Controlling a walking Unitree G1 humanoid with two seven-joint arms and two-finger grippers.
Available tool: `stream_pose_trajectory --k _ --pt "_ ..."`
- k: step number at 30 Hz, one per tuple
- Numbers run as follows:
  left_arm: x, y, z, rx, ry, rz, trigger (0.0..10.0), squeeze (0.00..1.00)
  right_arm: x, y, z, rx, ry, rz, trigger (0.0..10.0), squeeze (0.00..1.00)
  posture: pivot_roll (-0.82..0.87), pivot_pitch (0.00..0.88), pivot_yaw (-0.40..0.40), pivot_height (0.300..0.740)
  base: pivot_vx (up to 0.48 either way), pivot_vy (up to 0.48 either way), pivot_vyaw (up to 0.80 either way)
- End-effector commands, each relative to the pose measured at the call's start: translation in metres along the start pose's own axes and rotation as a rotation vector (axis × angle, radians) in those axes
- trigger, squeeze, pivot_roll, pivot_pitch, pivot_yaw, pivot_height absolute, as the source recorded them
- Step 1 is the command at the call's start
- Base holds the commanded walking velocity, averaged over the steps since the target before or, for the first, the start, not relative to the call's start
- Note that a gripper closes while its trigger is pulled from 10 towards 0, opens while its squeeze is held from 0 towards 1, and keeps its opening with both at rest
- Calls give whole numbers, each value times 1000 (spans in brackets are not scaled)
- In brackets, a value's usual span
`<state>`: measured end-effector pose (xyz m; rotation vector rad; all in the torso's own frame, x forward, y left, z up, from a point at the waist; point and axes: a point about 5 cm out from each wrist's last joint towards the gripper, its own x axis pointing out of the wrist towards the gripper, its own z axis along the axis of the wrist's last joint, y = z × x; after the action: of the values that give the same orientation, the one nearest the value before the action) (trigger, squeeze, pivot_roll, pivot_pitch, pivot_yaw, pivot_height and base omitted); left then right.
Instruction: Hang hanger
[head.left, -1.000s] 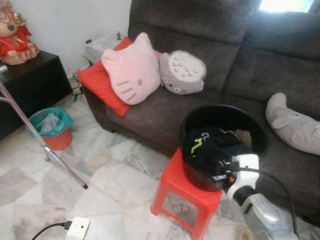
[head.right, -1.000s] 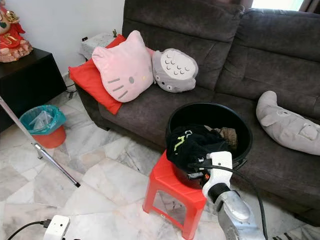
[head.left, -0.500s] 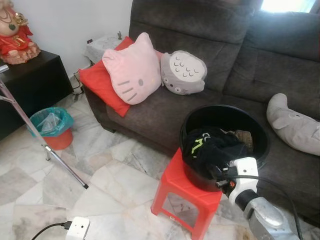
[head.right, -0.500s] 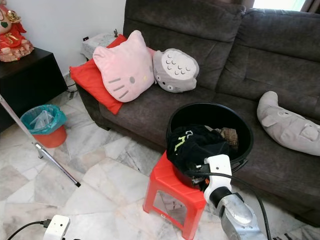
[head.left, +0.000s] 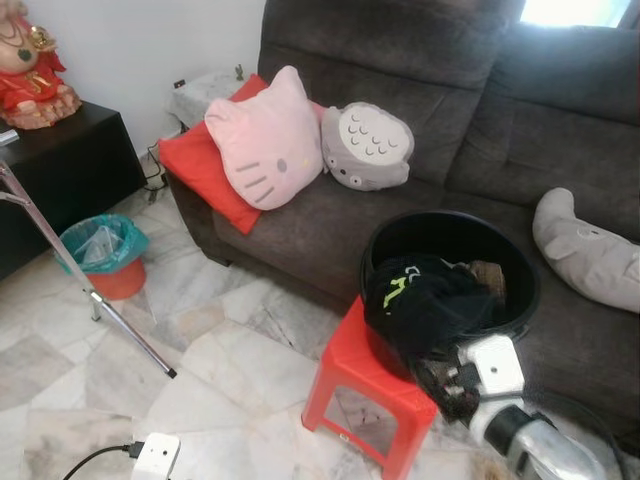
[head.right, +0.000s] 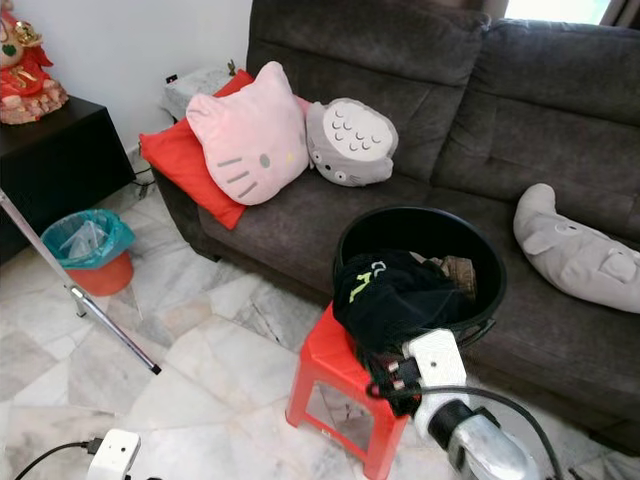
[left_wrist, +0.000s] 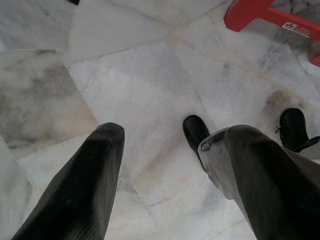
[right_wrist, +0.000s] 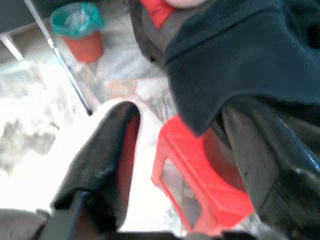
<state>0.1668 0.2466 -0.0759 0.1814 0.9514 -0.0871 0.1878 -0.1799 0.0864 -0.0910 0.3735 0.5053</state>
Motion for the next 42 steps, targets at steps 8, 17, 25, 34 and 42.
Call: stream_pose_trajectory --k 8,17,25,34,42 --pt "-1 1 -5 13 14 -5 10000 0 -11 -9 -1 -317 145 7 10000 357 -274 0 -21 740 0 0 0" --pt "-1 1 -4 8 13 -2 10000 0 -23 -42 -3 -825 322 -32 10000 0 -277 0 -22 740 0 0 0" --pt "-1 1 -3 -1 7 5 10000 0 -19 -66 12 -1101 293 -156 10000 0 -273 0 -17 740 0 0 0" --pt "-1 1 -2 -15 -1 3 10000 0 2 -72 34 -1078 104 -350 10000 0 -265 0 -14 740 0 0 0" --pt "-1 1 -2 -24 -6 2 10000 0 7 -38 61 -510 -268 -430 10000 0 -264 0 -14 740 0 0 0"
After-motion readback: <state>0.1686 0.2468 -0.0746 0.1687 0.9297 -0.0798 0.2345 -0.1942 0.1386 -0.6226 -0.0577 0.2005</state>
